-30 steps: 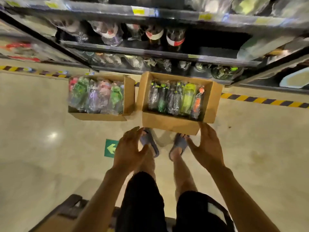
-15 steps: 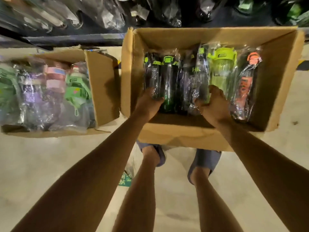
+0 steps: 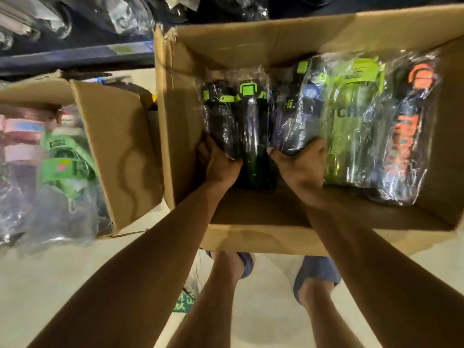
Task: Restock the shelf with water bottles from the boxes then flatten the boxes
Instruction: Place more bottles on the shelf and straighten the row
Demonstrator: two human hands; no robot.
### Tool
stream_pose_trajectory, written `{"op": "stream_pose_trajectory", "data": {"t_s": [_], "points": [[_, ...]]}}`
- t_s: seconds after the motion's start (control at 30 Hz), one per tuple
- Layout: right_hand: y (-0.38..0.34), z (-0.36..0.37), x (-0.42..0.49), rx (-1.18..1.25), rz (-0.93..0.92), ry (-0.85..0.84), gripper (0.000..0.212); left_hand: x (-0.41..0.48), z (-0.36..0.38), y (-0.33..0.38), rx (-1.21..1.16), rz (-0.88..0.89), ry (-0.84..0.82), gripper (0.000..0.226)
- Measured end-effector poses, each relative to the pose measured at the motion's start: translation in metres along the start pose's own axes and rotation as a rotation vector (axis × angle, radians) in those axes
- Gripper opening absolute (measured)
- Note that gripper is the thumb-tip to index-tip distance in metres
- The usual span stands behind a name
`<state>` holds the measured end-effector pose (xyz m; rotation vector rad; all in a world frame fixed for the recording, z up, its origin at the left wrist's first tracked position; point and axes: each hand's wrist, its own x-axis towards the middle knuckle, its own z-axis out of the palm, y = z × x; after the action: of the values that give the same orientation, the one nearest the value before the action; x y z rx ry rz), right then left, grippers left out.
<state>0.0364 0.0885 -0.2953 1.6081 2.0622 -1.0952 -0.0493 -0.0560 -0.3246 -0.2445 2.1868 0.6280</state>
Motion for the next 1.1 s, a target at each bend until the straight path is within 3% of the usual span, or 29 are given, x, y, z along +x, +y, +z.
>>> {"op": "stream_pose_trajectory", "data": {"t_s": [0.1, 0.27, 0.4, 0.67, 0.9, 0.97, 1.1], "points": [[0.002, -0.001, 0.006, 0.115, 0.064, -0.045, 0.081, 0.000, 0.003, -0.004, 0.008, 0.031, 0.015, 0.112], [0.009, -0.023, 0.008, 0.172, 0.109, -0.107, 0.075, 0.006, -0.001, -0.005, -0.244, -0.089, -0.065, 0.095], [0.017, -0.034, 0.006, 0.230, 0.089, -0.176, 0.073, 0.012, -0.003, 0.000, -0.225, -0.106, -0.077, 0.113], [0.019, -0.061, -0.015, 0.259, 0.015, -0.263, 0.061, -0.008, -0.010, 0.009, -0.303, -0.136, -0.079, 0.103], [-0.008, -0.131, -0.070, 0.427, 0.139, -0.295, 0.065, -0.088, -0.059, 0.034, -0.427, -0.044, -0.059, 0.111], [-0.020, -0.160, -0.094, 0.453, 0.144, -0.309, 0.057, -0.123, -0.082, 0.047, -0.425, 0.044, -0.069, 0.102], [-0.044, -0.231, -0.163, 0.515, 0.073, -0.337, 0.050, -0.220, -0.143, 0.089, -0.525, 0.142, -0.114, 0.062]]}}
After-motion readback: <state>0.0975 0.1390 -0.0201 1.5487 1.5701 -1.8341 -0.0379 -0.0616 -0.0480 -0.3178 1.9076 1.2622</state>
